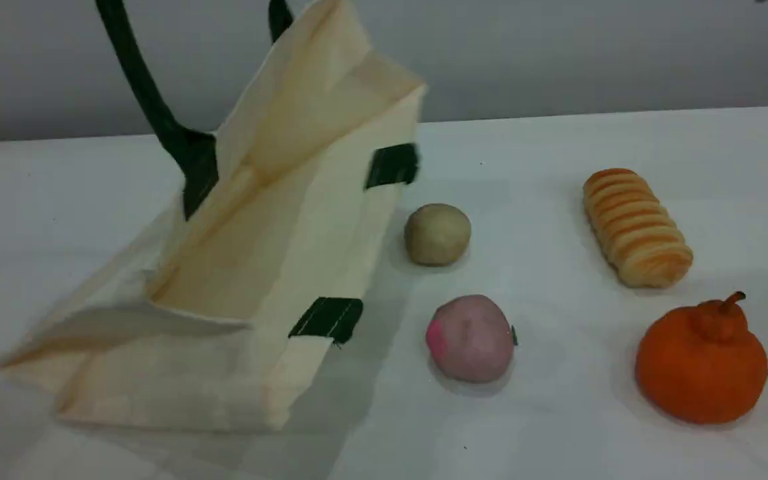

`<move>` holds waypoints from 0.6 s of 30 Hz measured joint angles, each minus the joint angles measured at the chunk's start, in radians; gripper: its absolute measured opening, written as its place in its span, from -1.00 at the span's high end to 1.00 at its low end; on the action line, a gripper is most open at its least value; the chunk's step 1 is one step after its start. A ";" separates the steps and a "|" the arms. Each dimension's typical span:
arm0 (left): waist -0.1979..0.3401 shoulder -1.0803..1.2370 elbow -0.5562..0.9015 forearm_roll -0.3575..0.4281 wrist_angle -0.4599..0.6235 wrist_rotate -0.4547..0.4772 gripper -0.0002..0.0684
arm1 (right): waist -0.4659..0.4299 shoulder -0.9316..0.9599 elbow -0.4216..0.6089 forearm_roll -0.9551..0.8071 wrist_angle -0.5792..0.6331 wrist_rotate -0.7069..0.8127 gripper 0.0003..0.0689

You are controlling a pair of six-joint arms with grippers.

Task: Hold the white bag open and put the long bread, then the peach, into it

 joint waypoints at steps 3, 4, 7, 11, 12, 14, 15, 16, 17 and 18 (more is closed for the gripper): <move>-0.001 -0.023 0.000 0.000 0.000 0.032 0.73 | 0.001 0.008 0.000 0.033 0.019 -0.045 -0.70; -0.001 -0.028 0.000 0.000 0.000 0.049 0.73 | 0.005 0.009 0.000 0.047 0.023 -0.056 -0.70; -0.002 -0.036 0.000 0.001 0.000 0.086 0.73 | 0.037 0.014 0.000 0.055 0.044 -0.088 -0.70; -0.002 -0.036 0.000 0.025 -0.002 0.104 0.73 | 0.100 0.026 0.000 0.055 0.058 -0.101 -0.70; -0.002 -0.036 0.000 0.041 -0.002 0.104 0.73 | 0.119 0.030 0.000 0.053 0.061 -0.102 -0.70; -0.002 -0.036 0.000 0.075 -0.002 0.104 0.73 | 0.157 0.041 0.000 0.052 0.061 -0.102 -0.70; -0.002 -0.036 0.000 0.092 -0.003 0.101 0.73 | 0.172 0.050 0.000 0.051 0.061 -0.102 -0.70; -0.002 -0.036 0.000 0.096 -0.003 0.101 0.73 | 0.186 0.059 0.000 0.051 0.061 -0.103 -0.70; -0.002 -0.036 0.000 0.096 -0.003 0.101 0.73 | 0.203 0.071 0.000 0.051 0.062 -0.104 -0.70; -0.002 -0.037 0.000 0.096 -0.003 0.101 0.73 | 0.214 0.081 0.000 0.050 0.064 -0.104 -0.70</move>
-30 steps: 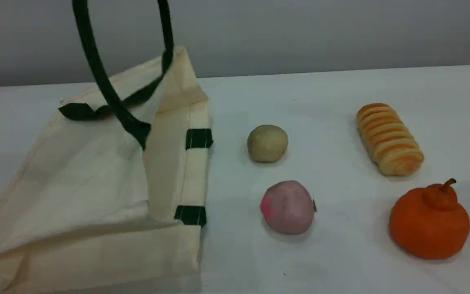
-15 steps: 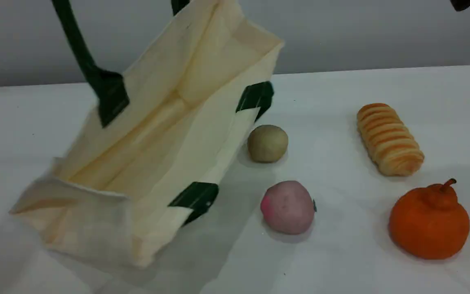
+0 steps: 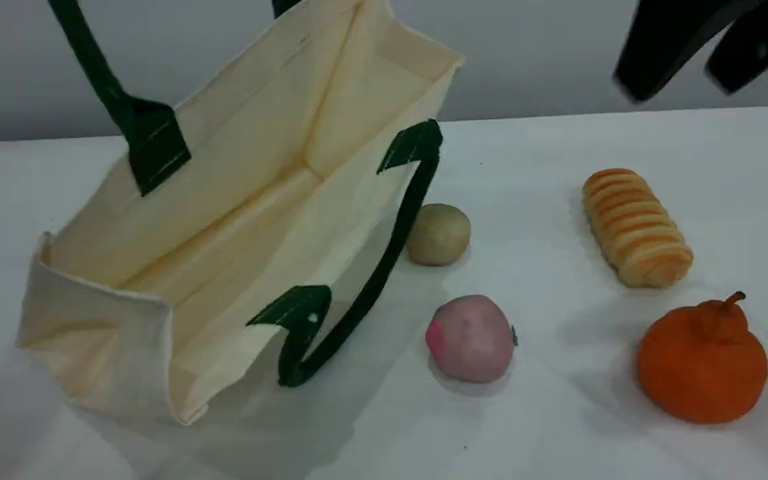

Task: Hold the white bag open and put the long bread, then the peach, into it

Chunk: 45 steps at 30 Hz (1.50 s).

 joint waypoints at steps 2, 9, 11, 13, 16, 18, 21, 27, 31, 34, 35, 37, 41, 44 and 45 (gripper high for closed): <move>0.000 0.000 0.000 -0.001 0.000 0.000 0.73 | 0.022 0.028 0.000 -0.002 0.003 0.000 -0.70; 0.002 0.000 0.000 0.048 0.000 0.004 0.73 | 0.068 0.153 0.000 0.006 -0.069 0.000 -0.70; 0.002 0.000 0.000 0.048 0.000 0.005 0.73 | 0.074 0.193 0.000 0.009 -0.089 0.002 -0.70; 0.002 0.000 0.000 0.048 0.000 0.005 0.73 | 0.075 0.229 0.000 0.023 -0.108 0.002 -0.70; 0.002 0.000 0.000 0.047 0.000 0.005 0.73 | 0.075 0.285 0.000 0.050 -0.139 -0.010 -0.70; 0.002 0.000 0.000 0.039 0.000 0.005 0.73 | 0.075 0.314 0.000 0.059 -0.154 -0.023 -0.70; 0.002 0.000 0.000 0.037 0.000 0.003 0.73 | 0.075 0.353 0.000 0.110 -0.167 -0.049 -0.70; 0.002 0.000 0.000 0.037 0.000 0.002 0.73 | 0.075 0.401 0.000 0.232 -0.219 -0.156 -0.70; 0.002 0.000 0.000 0.037 0.000 0.002 0.73 | 0.075 0.432 -0.001 0.315 -0.259 -0.222 -0.70; 0.002 0.000 0.000 0.037 0.000 0.002 0.73 | 0.075 0.457 -0.001 0.365 -0.261 -0.265 -0.70; 0.002 0.000 0.000 0.037 0.000 0.002 0.73 | 0.075 0.465 -0.001 0.380 -0.261 -0.274 -0.70; 0.002 0.000 0.000 0.037 0.000 0.001 0.73 | 0.075 0.478 -0.001 0.404 -0.264 -0.292 -0.70; 0.002 0.000 0.000 0.037 0.000 0.000 0.73 | 0.094 0.496 -0.001 0.425 -0.288 -0.318 -0.70; 0.002 0.000 0.000 0.037 0.001 -0.003 0.73 | 0.114 0.513 -0.001 0.425 -0.316 -0.318 -0.70; 0.002 0.000 0.000 0.037 0.001 -0.003 0.73 | 0.123 0.518 -0.001 0.425 -0.327 -0.318 -0.70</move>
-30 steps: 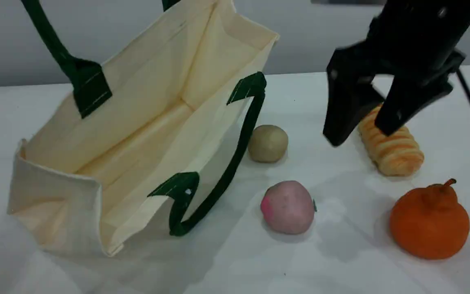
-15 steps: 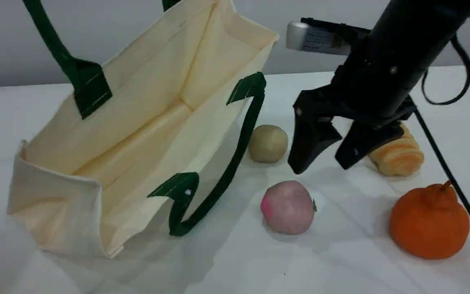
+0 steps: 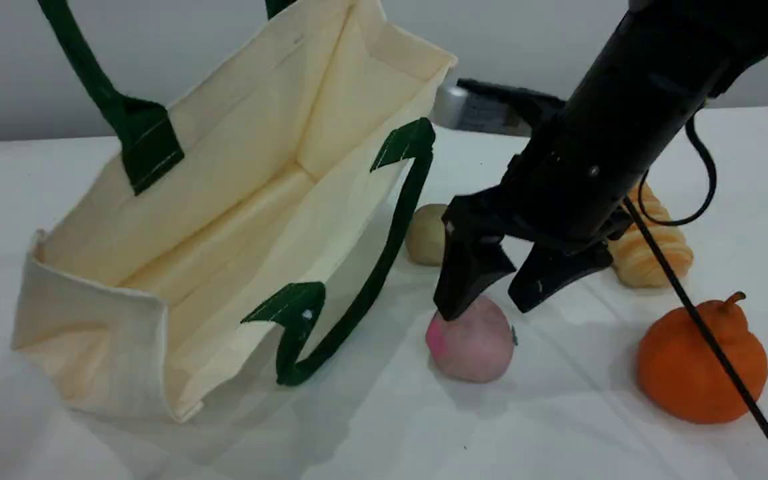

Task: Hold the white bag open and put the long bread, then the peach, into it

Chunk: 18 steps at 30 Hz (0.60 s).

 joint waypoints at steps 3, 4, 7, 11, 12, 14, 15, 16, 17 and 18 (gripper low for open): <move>0.000 0.000 0.000 0.000 0.000 0.000 0.73 | 0.008 0.022 0.000 0.000 -0.034 0.000 -0.70; 0.000 0.000 0.000 0.000 0.000 0.000 0.73 | 0.009 0.029 0.000 -0.001 -0.045 0.000 -0.70; 0.000 0.000 0.000 0.000 0.000 0.000 0.73 | 0.016 0.050 0.000 -0.001 -0.072 0.000 -0.70; 0.000 0.000 0.000 0.000 0.000 0.000 0.73 | 0.027 0.074 0.000 0.002 -0.098 0.002 -0.70; 0.000 0.000 0.000 0.000 0.000 0.000 0.73 | 0.030 0.081 0.000 0.008 -0.109 0.003 -0.70; 0.000 0.000 0.000 0.000 0.000 0.000 0.73 | 0.032 0.097 0.000 0.021 -0.114 0.003 -0.70; 0.000 0.000 0.000 0.000 0.000 0.000 0.73 | 0.032 0.105 0.000 0.028 -0.114 0.003 -0.70; 0.000 0.000 0.000 0.000 0.000 0.000 0.73 | 0.032 0.111 0.000 0.028 -0.113 0.003 -0.70; 0.000 0.000 0.000 -0.002 0.000 0.000 0.73 | 0.032 0.116 0.000 0.028 -0.109 0.003 -0.68; 0.000 0.000 0.000 -0.002 0.000 0.000 0.73 | 0.032 0.118 0.000 0.028 -0.107 0.003 -0.64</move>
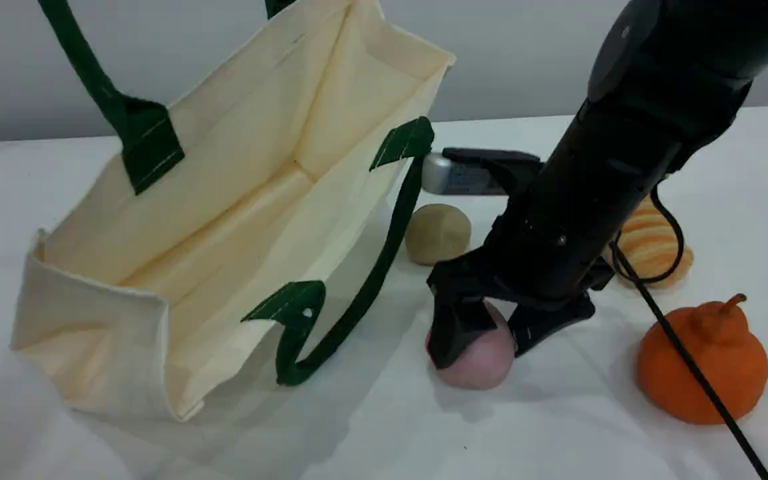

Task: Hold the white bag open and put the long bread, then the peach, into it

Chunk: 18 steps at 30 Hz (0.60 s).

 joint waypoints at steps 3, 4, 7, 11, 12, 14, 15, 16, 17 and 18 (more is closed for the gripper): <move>0.000 0.000 0.000 -0.002 0.000 0.000 0.73 | 0.000 0.000 0.000 -0.001 0.000 0.000 -0.44; 0.000 0.000 0.000 -0.002 0.000 0.000 0.73 | 0.000 0.000 0.000 -0.001 0.000 0.000 -0.34; 0.000 0.000 0.000 -0.002 0.000 0.000 0.73 | 0.000 0.000 0.000 0.000 0.000 0.000 -0.04; 0.000 0.000 0.000 -0.002 0.000 0.000 0.73 | -0.001 0.000 0.000 -0.005 -0.001 0.000 -0.01; 0.000 0.000 0.000 -0.002 0.000 0.000 0.73 | -0.001 0.000 0.000 -0.006 -0.001 0.000 -0.01; 0.000 0.000 0.000 -0.002 0.000 0.000 0.73 | -0.007 0.000 0.000 -0.012 0.003 0.000 -0.01; 0.000 0.000 0.000 -0.002 0.000 0.000 0.73 | -0.012 0.000 0.000 -0.014 0.009 0.000 -0.01; 0.000 0.000 0.000 -0.002 0.000 0.000 0.73 | -0.015 -0.004 0.000 -0.025 0.015 0.007 -0.01; 0.000 0.000 0.000 -0.002 0.000 0.000 0.73 | -0.022 -0.008 0.000 -0.039 0.018 0.015 -0.01; 0.000 0.000 0.000 -0.002 0.000 0.000 0.73 | -0.031 -0.015 0.000 -0.060 0.019 0.023 -0.01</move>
